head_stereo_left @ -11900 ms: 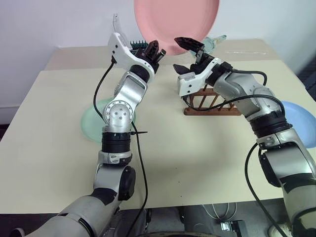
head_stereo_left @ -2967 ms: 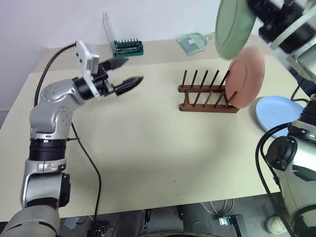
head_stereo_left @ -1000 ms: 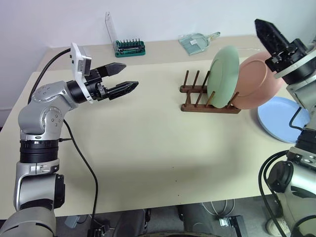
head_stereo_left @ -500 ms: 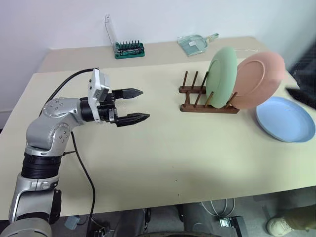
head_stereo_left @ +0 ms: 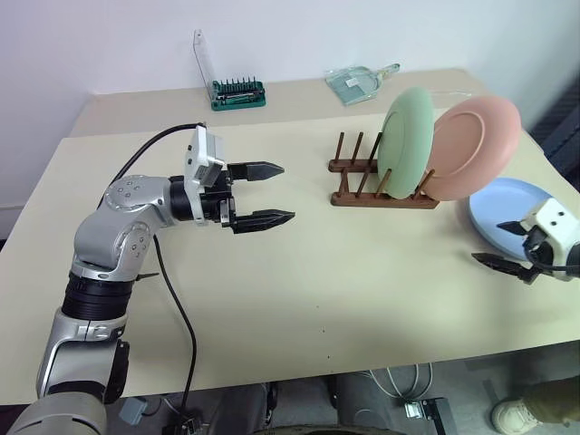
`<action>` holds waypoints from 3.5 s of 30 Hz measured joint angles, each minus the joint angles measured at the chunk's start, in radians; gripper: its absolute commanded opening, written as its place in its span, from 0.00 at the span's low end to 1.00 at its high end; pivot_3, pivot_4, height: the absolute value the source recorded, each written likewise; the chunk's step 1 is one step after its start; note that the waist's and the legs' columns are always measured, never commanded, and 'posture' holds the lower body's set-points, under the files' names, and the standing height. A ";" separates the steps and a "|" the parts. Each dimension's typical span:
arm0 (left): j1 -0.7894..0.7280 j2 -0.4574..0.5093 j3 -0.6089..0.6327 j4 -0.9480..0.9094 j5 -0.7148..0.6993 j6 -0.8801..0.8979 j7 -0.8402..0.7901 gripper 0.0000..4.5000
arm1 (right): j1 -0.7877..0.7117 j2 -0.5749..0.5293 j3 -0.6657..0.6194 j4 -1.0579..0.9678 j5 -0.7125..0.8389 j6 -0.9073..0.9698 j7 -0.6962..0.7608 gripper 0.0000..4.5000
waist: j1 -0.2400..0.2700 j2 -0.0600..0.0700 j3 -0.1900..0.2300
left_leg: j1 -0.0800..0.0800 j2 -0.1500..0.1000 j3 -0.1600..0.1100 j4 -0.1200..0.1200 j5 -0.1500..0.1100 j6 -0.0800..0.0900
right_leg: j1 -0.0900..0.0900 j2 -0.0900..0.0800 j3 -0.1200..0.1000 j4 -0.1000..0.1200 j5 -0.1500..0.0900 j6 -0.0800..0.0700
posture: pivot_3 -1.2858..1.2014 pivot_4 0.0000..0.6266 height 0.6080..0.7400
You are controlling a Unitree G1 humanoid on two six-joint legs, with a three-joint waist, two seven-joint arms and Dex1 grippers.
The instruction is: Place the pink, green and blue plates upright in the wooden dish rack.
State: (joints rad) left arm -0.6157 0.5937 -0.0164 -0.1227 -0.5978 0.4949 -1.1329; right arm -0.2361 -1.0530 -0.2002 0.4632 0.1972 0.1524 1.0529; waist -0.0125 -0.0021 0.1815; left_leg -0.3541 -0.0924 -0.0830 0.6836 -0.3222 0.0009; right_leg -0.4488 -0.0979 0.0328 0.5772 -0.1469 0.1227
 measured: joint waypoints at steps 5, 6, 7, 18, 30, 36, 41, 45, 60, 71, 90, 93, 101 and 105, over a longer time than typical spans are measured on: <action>0.024 0.005 0.002 -0.014 -0.001 0.009 0.027 1.00 | -0.087 0.014 0.046 0.139 -0.072 -0.019 -0.062 0.80 | -0.001 0.000 0.000 | 0.000 0.000 0.000 0.000 0.000 0.000 | 0.000 0.001 0.000 0.000 0.000 0.000 | 0.52 0.24 1.00; 0.024 0.005 0.002 -0.017 -0.001 0.015 0.031 1.00 | -0.098 0.014 0.054 0.152 -0.076 -0.020 -0.067 0.70 | -0.001 0.000 0.000 | 0.000 0.000 0.000 0.000 0.000 0.000 | 0.000 0.000 0.000 0.000 0.000 0.000 | 0.52 0.24 1.00; 0.024 0.005 0.002 -0.021 -0.001 0.017 0.035 1.00 | -0.109 0.015 0.060 0.164 -0.079 -0.018 -0.070 0.58 | -0.001 0.000 0.000 | 0.000 0.000 0.000 0.000 0.000 0.000 | 0.000 0.000 0.000 0.000 0.000 0.000 | 0.52 0.24 1.00; 0.022 0.004 0.003 -0.034 -0.001 0.019 0.061 1.00 | -0.343 0.052 0.021 0.302 -0.097 -0.030 -0.287 0.01 | -0.007 0.001 0.000 | 0.003 0.000 0.000 -0.001 -0.003 0.004 | 0.002 0.000 0.000 0.000 0.000 0.000 | 0.52 0.24 1.00; 0.008 -0.006 0.006 -0.003 0.000 0.016 0.085 1.00 | -0.686 0.219 -0.209 0.269 0.196 -0.116 -0.414 0.01 | -0.027 0.001 0.001 | 0.001 0.002 -0.001 -0.002 -0.003 0.004 | 0.001 0.002 0.000 -0.001 0.000 0.000 | 0.52 0.24 1.00; 0.002 -0.018 0.030 -0.003 -0.002 0.003 0.121 1.00 | -0.676 0.371 -0.295 -0.177 0.710 0.351 -0.346 0.01 | -0.006 0.002 0.001 | -0.004 0.002 -0.003 -0.002 0.000 0.000 | -0.004 0.001 0.000 0.001 0.000 0.000 | 0.52 0.24 1.00; 0.012 -0.017 0.045 -0.007 -0.002 0.001 0.135 1.00 | -0.648 0.406 -0.302 -0.351 0.888 0.513 -0.342 0.01 | 0.008 0.002 0.001 | -0.004 0.000 -0.003 -0.001 -0.003 0.006 | -0.002 0.000 -0.001 0.000 0.000 0.000 | 0.52 0.24 1.00; 0.019 -0.016 0.046 -0.011 -0.004 0.002 0.141 1.00 | -0.615 0.434 -0.292 -0.356 0.915 0.544 -0.345 0.01 | 0.000 0.002 0.001 | -0.003 0.000 -0.002 -0.001 -0.003 0.006 | -0.003 0.000 -0.001 0.001 0.000 0.000 | 0.52 0.24 1.00; 0.020 -0.004 0.070 -0.020 -0.023 0.006 0.135 1.00 | -0.537 0.572 -0.253 -0.438 1.062 0.658 -0.468 0.01 | -0.001 0.002 0.001 | -0.004 0.001 -0.002 -0.002 -0.003 0.006 | -0.006 0.001 0.000 0.001 0.000 0.000 | 0.52 0.24 1.00; 0.031 0.113 0.105 0.041 0.007 -0.069 0.030 1.00 | -0.504 0.635 -0.215 -0.404 1.013 0.648 -0.547 0.01 | -0.001 0.002 0.001 | -0.007 0.001 -0.001 -0.002 -0.003 0.005 | -0.010 0.001 0.000 0.002 0.000 0.000 | 0.52 0.24 1.00; 0.048 0.072 0.109 0.041 0.031 -0.093 0.076 1.00 | -0.465 0.661 -0.190 -0.357 0.936 0.659 -0.550 0.33 | -0.004 0.002 0.001 | -0.007 0.001 -0.001 -0.002 -0.003 0.005 | -0.011 0.001 0.000 0.002 0.000 0.000 | 0.52 0.24 1.00; 0.048 0.071 0.109 0.043 0.041 -0.096 0.085 1.00 | -0.465 0.661 -0.189 -0.357 0.938 0.670 -0.535 0.66 | -0.004 0.002 0.001 | -0.007 0.001 -0.001 -0.002 -0.003 0.005 | -0.011 0.001 0.000 0.002 0.000 0.000 | 0.52 0.24 1.00; 0.041 0.064 0.109 0.043 0.042 -0.097 0.094 1.00 | -0.466 0.659 -0.188 -0.385 0.915 0.632 -0.495 0.99 | -0.003 0.002 0.001 | -0.007 0.001 -0.001 -0.002 -0.003 0.005 | -0.011 0.001 0.000 0.002 0.000 0.000 | 0.52 0.24 1.00; 0.039 0.058 0.109 0.043 0.042 -0.097 0.094 1.00 | -0.497 0.647 -0.211 -0.436 0.915 0.570 -0.467 0.99 | -0.003 0.002 0.001 | -0.007 0.001 -0.001 -0.002 -0.003 0.005 | -0.011 0.001 0.000 0.002 0.000 0.000 | 0.52 0.24 1.00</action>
State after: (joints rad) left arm -0.5771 0.6521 0.0925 -0.0792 -0.5561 0.3981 -1.0389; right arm -0.7334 -0.4059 -0.4111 0.0268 1.1120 0.7223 0.5855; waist -0.0158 0.0001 0.1823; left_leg -0.3615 -0.0916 -0.0840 0.6820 -0.3252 0.0060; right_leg -0.4597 -0.0972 0.0324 0.5787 -0.1466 0.1226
